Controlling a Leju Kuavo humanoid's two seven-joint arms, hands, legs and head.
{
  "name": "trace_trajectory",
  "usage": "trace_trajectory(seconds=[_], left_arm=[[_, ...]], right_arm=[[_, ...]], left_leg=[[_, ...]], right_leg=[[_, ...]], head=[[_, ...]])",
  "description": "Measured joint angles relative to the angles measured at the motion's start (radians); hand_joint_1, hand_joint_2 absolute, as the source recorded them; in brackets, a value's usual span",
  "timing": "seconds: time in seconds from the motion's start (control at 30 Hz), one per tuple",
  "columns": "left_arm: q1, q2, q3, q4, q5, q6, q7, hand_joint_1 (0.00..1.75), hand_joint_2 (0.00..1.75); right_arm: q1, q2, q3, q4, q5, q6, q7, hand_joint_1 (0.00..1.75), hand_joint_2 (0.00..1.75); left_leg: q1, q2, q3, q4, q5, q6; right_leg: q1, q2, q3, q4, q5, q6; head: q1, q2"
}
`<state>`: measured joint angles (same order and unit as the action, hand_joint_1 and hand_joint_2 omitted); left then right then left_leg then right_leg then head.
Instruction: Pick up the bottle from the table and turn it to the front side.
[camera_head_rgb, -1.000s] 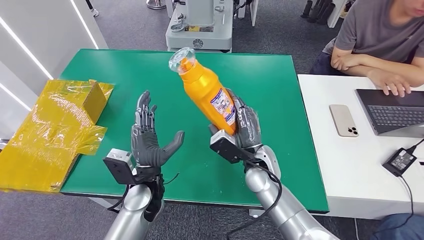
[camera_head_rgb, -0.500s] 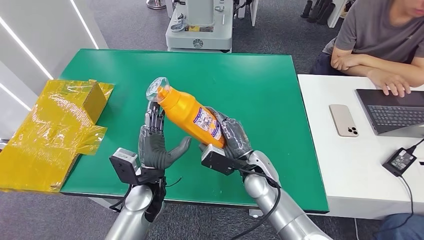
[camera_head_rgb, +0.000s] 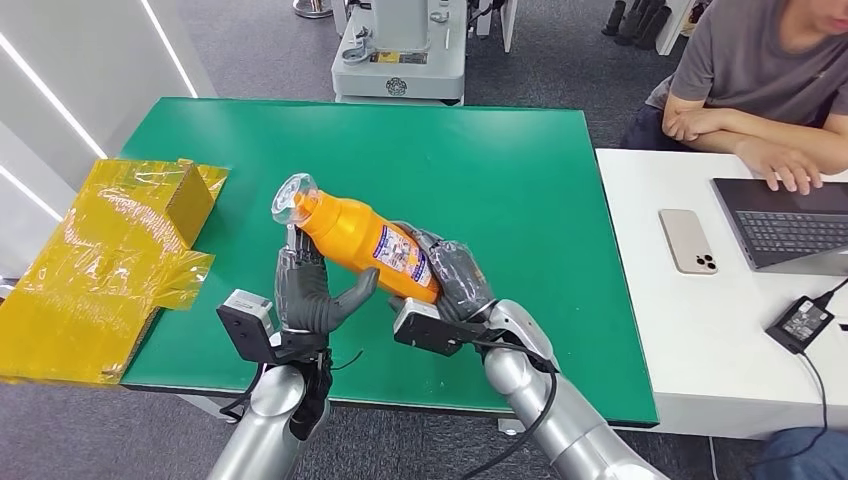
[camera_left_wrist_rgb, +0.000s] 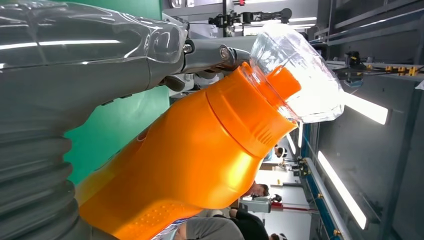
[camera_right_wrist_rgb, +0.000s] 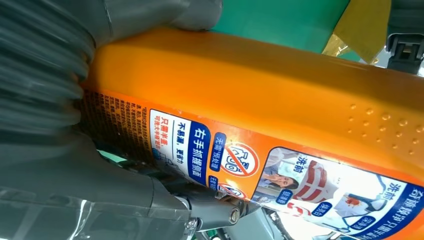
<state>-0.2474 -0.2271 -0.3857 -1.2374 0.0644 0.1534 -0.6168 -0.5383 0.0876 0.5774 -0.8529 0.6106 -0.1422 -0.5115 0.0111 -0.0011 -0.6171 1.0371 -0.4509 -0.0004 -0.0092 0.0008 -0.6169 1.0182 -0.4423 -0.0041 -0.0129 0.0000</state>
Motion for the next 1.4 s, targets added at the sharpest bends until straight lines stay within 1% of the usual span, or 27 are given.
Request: trace_trajectory(seconds=[0.23, 0.5, 0.77, 1.37, 1.4], left_arm=[[0.000, 0.000, 0.000, 0.000, 0.002, 0.000, 0.000, 0.00, 1.75], [0.021, 0.000, 0.003, 0.000, -0.004, -0.006, 0.000, 0.00, 1.75], [0.037, 0.001, 0.008, 0.000, -0.013, -0.024, 0.004, 0.00, 1.75], [0.059, 0.010, 0.008, -0.003, 0.014, -0.029, 0.017, 0.00, 1.75], [0.060, 0.010, 0.008, -0.003, 0.014, -0.030, 0.017, 0.40, 1.75]], right_arm=[[-0.004, 0.002, 0.001, 0.013, -0.002, 0.008, -0.007, 1.75, 1.75], [-0.002, 0.000, 0.021, 0.040, -0.017, 0.083, -0.028, 1.75, 1.75], [0.002, -0.013, 0.049, 0.073, -0.005, 0.149, -0.015, 1.75, 1.75], [-0.009, -0.016, 0.084, 0.117, 0.029, 0.158, -0.024, 1.75, 1.75], [-0.009, -0.016, 0.085, 0.118, 0.029, 0.157, -0.024, 1.75, 1.75]], left_leg=[[0.000, 0.000, 0.000, 0.000, 0.000, 0.000], [0.000, 0.000, 0.000, 0.000, 0.000, 0.000], [0.000, 0.000, 0.000, 0.000, 0.000, 0.000], [0.000, 0.000, 0.000, 0.000, 0.000, 0.000], [0.000, 0.000, 0.000, 0.000, 0.000, 0.000]], right_leg=[[0.000, 0.000, 0.000, 0.000, 0.000, 0.000], [0.000, 0.000, 0.000, 0.000, 0.000, 0.000], [0.000, 0.000, 0.000, 0.000, 0.000, 0.000], [0.000, 0.000, 0.000, 0.000, 0.000, 0.000], [0.000, 0.000, 0.000, 0.000, 0.000, 0.000]], head=[[0.000, 0.000], [0.000, 0.000], [0.000, 0.000], [0.000, 0.000], [0.000, 0.000]])
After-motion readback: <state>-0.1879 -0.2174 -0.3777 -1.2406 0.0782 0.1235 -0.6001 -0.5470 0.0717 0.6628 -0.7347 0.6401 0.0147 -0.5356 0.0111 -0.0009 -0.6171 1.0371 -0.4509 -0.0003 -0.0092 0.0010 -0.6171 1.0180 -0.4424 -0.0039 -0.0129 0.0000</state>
